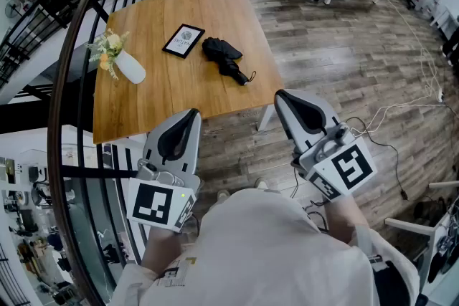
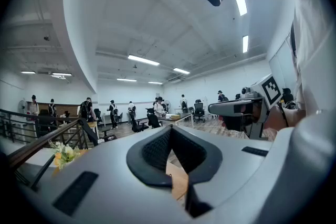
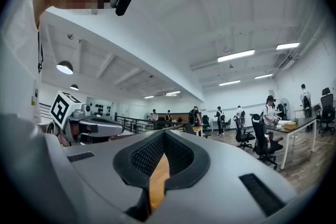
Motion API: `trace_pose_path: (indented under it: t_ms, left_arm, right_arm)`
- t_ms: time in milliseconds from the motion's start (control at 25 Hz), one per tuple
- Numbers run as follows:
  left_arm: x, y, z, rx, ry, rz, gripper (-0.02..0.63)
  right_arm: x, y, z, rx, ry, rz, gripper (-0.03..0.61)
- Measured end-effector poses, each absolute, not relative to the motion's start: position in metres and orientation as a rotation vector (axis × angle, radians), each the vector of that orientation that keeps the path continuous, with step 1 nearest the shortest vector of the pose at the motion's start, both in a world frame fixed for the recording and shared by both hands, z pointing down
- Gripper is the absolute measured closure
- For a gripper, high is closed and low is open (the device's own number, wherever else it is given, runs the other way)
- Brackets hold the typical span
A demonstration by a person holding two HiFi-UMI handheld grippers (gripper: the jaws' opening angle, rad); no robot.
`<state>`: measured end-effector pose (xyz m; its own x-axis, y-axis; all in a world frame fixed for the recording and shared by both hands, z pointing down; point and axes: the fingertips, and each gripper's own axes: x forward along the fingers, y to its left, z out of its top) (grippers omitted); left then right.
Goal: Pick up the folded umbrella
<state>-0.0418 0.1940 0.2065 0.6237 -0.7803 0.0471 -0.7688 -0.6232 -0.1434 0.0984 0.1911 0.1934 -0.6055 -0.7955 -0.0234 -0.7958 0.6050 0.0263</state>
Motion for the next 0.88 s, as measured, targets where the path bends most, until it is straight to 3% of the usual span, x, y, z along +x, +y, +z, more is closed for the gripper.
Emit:
trace_pose_path:
  t_ms: [560,600,640,680,880]
  left_arm:
    - [0.003,0.198,0.212,-2.725,1.337,-0.186,0.598]
    - [0.006,0.199,0.214,-2.724,1.342,-0.190,0.598]
    - [0.009,0.199,0.215,-2.722,1.350,-0.191,0.598]
    - [0.010,0.200,0.216,-2.719,1.360,-0.190,0.598]
    - [0.019,0.199,0.214,-2.692,1.403,-0.182,0.598]
  right_arm:
    - [0.152,0.201,0.180,-1.277,2.689,0.013,0.546]
    - [0.156,0.200,0.179,-1.264,2.677,0.005,0.483]
    - [0.159,0.199,0.180,-1.258,2.674,-0.001,0.324]
    - [0.162,0.198,0.182,-1.262,2.676,0.001,0.258]
    - [0.173,0.196,0.193,-1.250,2.718,-0.004,0.233]
